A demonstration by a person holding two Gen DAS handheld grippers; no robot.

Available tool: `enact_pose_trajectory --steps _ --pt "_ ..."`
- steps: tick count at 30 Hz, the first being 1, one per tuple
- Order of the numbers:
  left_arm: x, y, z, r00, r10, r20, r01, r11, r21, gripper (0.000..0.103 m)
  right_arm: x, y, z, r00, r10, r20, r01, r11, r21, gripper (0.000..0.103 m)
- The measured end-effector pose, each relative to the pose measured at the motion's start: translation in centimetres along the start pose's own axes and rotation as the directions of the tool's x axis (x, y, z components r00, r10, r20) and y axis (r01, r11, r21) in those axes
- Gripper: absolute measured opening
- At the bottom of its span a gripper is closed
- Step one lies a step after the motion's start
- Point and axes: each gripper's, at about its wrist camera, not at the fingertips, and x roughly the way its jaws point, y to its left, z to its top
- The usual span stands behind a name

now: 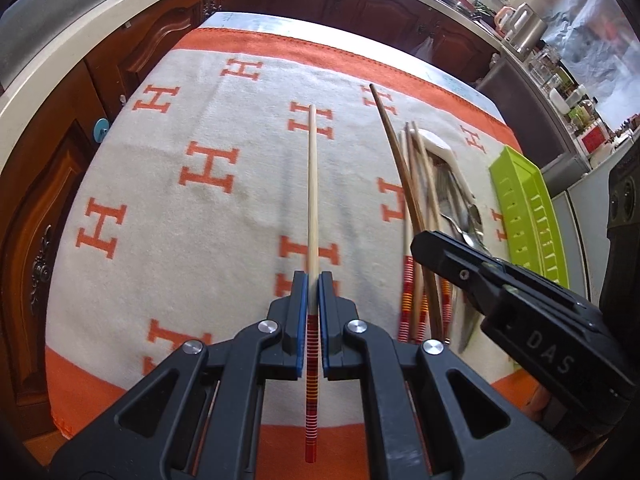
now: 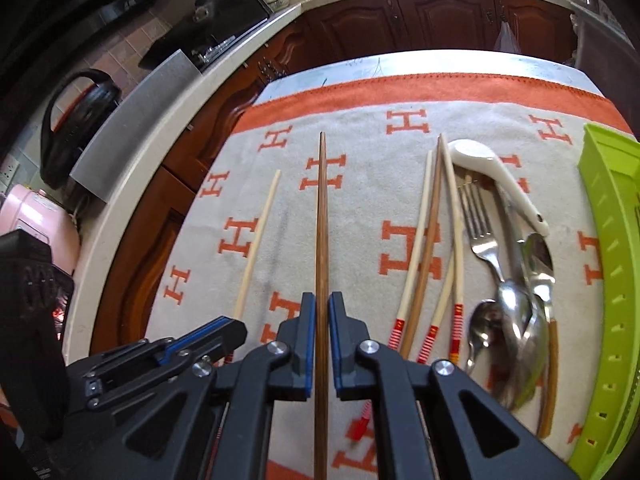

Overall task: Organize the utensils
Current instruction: 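Grasp a dark brown chopstick with the right tool while the left tool holds its chopstick, then carry both chopsticks into the lime-green tray and open both tools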

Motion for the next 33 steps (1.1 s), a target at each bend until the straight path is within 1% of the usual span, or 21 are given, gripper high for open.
enact_pose_trajectory --steps 5,14,20,27,30,33 --pt "-1.0 -3.2 -1.0 1.000 -0.009 0.007 0.009 0.999 0.041 0.003 -3.2 -1.6 -0.9 0.999 0.014 0.039 -0.015 1.000 0.024 0.006" --pt "-1.3 -8.9 -1.9 0.998 -0.060 -0.019 0.061 0.995 0.077 0.003 -7.4 -6.0 -2.2 0.996 -0.005 0.091 -0.003 0.996 0.084 0.006" --pt "-1.5 -14.0 -1.4 0.994 -0.104 -0.031 0.107 0.986 0.131 0.003 -10.7 -10.6 -2.2 0.988 -0.073 0.133 0.055 0.990 0.130 0.006" --pt "-0.9 -21.0 0.2 0.987 -0.156 -0.038 0.160 0.967 0.198 0.003 -14.3 -16.0 -2.0 0.971 -0.159 0.178 0.122 0.972 0.202 0.007" --pt "0.1 -23.8 0.7 0.984 -0.170 -0.054 0.178 0.959 0.221 0.003 -14.8 -18.0 -1.9 0.965 -0.202 0.167 0.161 0.960 0.228 0.007" --pt "1.6 -26.2 0.7 0.980 -0.177 -0.090 0.193 0.953 0.233 0.003 -14.6 -19.7 -2.0 0.961 -0.236 0.144 0.194 0.947 0.257 0.007"
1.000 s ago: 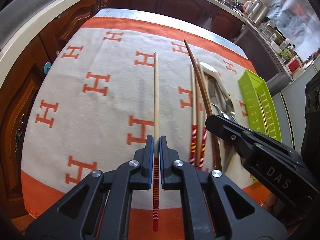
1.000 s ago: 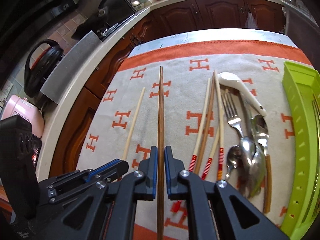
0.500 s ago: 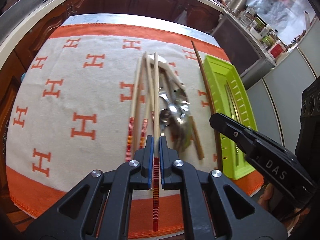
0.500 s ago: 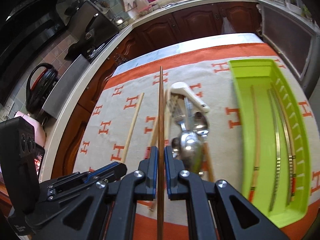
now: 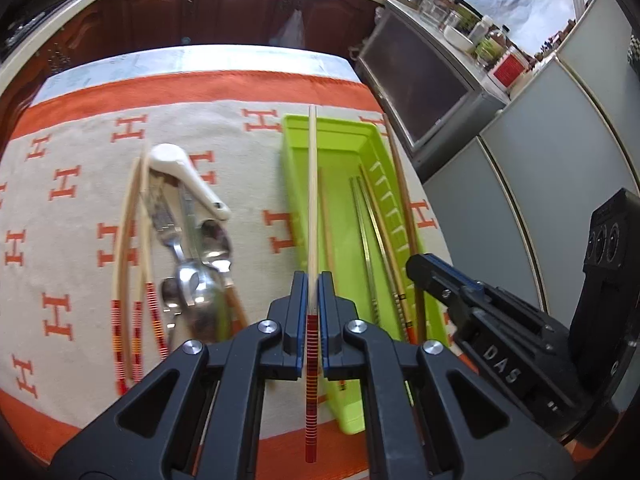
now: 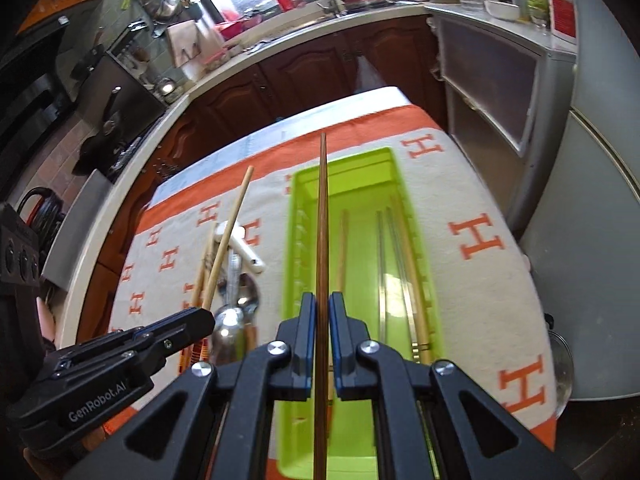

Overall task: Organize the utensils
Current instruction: 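Carry both chopsticks into the lime-green tray and open both tools, then lift both open tools out of the tray back over the utensils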

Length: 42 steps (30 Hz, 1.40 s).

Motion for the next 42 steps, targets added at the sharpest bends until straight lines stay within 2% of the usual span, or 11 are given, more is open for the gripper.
enact_pose_trajectory --steps 7,11,17,23,26,28,37,39,42 --pt "4.1 -1.9 0.7 0.998 -0.020 -0.067 0.019 1.000 -0.014 0.003 1.4 -2.5 -0.1 0.996 -0.069 -0.049 0.070 0.997 0.019 0.007" --pt "6.1 -1.9 1.0 0.994 -0.029 -0.103 0.026 0.999 -0.030 0.003 1.6 -3.7 -0.1 0.996 -0.056 -0.067 0.061 0.996 0.066 0.007" --pt "7.2 -1.4 0.7 0.990 -0.036 -0.134 0.031 0.999 -0.038 0.004 1.2 -4.5 0.1 0.997 -0.063 -0.046 0.068 0.992 0.106 0.009" --pt "5.9 -0.9 -0.4 0.991 0.001 -0.136 0.000 1.000 0.007 0.004 0.8 -4.6 -0.1 0.998 -0.057 -0.033 0.061 0.991 0.123 0.009" --pt "4.8 -0.4 -1.1 0.990 -0.025 -0.138 0.027 1.000 0.013 0.005 0.8 -4.0 -0.1 0.998 -0.050 -0.032 0.053 0.992 0.114 0.009" --pt "3.9 -0.2 -1.6 0.992 0.001 -0.129 0.003 1.000 0.028 0.006 0.9 -3.5 -0.2 0.998 -0.046 -0.034 0.050 0.993 0.103 0.009" --pt "-0.7 1.0 -2.8 0.998 0.056 -0.025 -0.054 0.995 0.083 0.017 0.9 -1.0 -0.9 0.999 -0.030 -0.045 0.033 0.998 0.051 0.009" --pt "-1.7 1.5 -2.9 0.998 0.068 0.000 -0.068 0.994 0.083 0.024 0.8 -0.4 -1.1 0.999 -0.028 -0.044 0.030 0.999 0.040 0.009" --pt "-3.2 2.4 -3.2 0.996 0.081 0.031 -0.083 0.994 0.072 0.029 0.3 0.6 -1.3 0.999 -0.028 -0.034 0.028 0.999 0.020 0.009"
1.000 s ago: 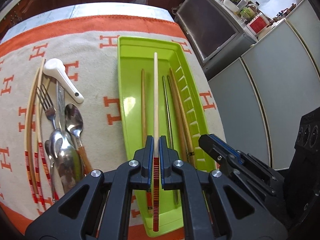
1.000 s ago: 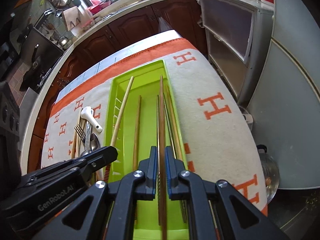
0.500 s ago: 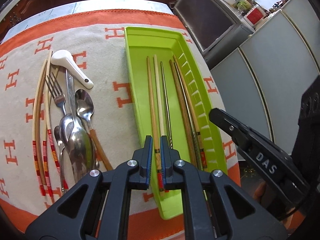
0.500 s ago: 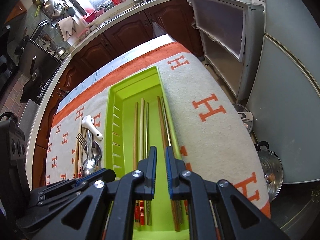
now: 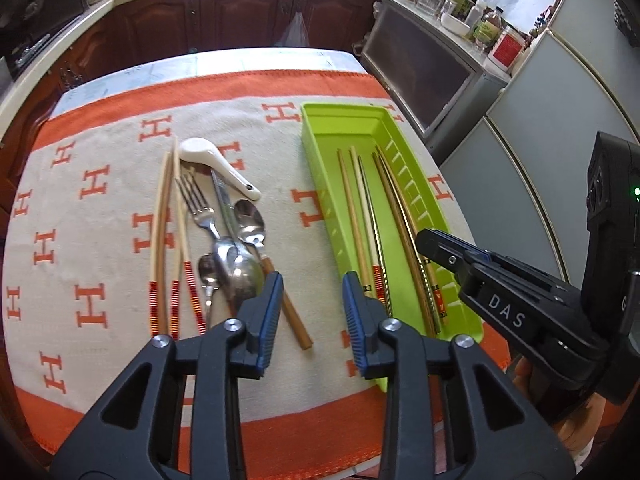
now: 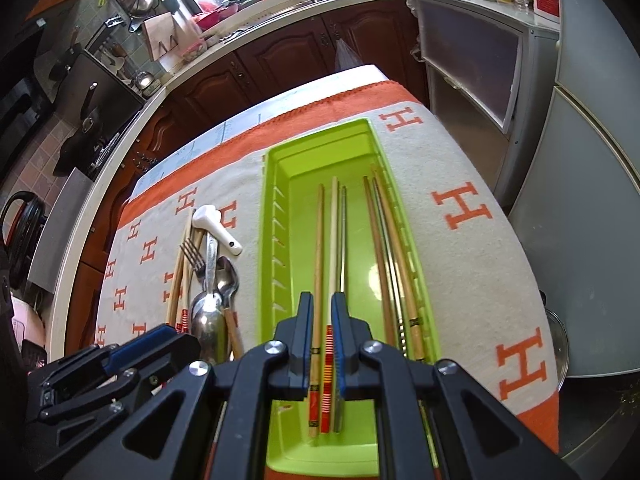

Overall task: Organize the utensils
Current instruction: 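Lift both open tools out of the tray back over the utensils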

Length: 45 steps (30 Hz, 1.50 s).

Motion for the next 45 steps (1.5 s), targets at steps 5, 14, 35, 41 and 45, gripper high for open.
enact_pose_trajectory --steps 5,14,35,41,45 --pt "-1.6 1.5 -0.6 0.999 0.024 0.027 -0.023 1.000 -0.017 0.030 -1.0 1.4 -0.4 1.000 -0.002 0.023 0.003 1.000 -0.030 0.009" --pt "-3.0 4.0 -2.5 0.994 0.097 0.047 -0.096 0.995 -0.027 0.030 -1.4 4.3 -1.7 1.000 0.006 0.015 -0.004 0.997 -0.077 0.009" --pt "-6.7 11.1 -5.3 0.961 0.220 0.168 -0.208 0.974 -0.087 0.039 -1.1 12.7 -3.8 0.998 0.067 -0.001 -0.065 0.969 -0.237 0.009" --pt "-7.4 14.2 -5.4 0.950 0.243 0.196 -0.220 0.967 -0.129 0.040 0.5 15.2 -3.8 0.993 0.105 -0.044 -0.113 0.958 -0.265 0.009" --pt "-7.0 16.7 -5.2 0.950 0.253 0.183 -0.224 0.960 -0.167 0.040 2.2 16.5 -3.7 0.991 0.113 -0.073 -0.129 0.954 -0.271 0.009"
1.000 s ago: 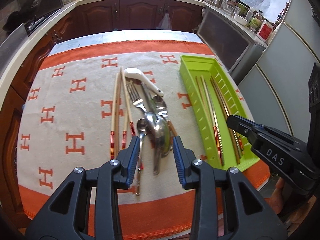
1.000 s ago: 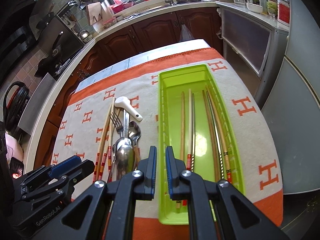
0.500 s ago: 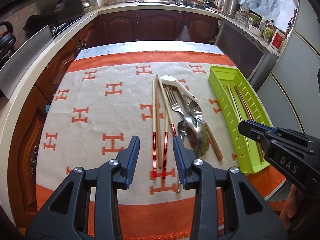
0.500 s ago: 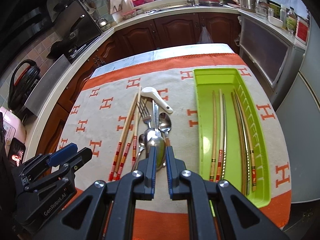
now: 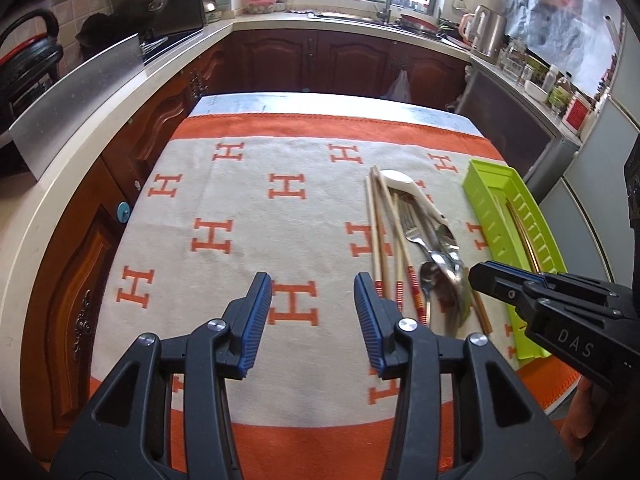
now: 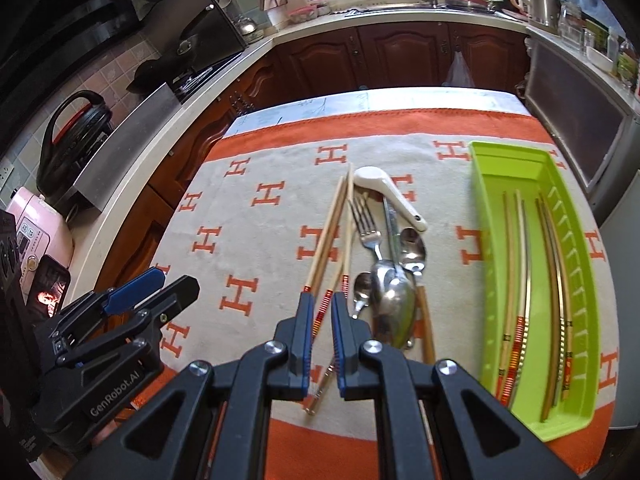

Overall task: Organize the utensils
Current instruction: 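Lift both open tools out of the tray back over the utensils, then lower the right tool onto a dark brown chopstick and close on it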

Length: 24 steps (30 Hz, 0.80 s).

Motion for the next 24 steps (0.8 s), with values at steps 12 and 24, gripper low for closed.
enact_pose_trajectory --steps 12,24 --pt "4.9 2.9 -0.7 0.995 -0.005 -0.095 0.001 0.999 -0.038 0.040 6.5 0.7 0.8 0.995 0.017 -0.103 -0.015 1.000 0.022 0.009" --pt "8.0 3.3 -0.7 0.988 -0.038 -0.149 0.031 0.999 -0.044 0.040 10.2 0.4 2.0 0.993 -0.029 -0.115 0.030 0.999 0.013 0.014"
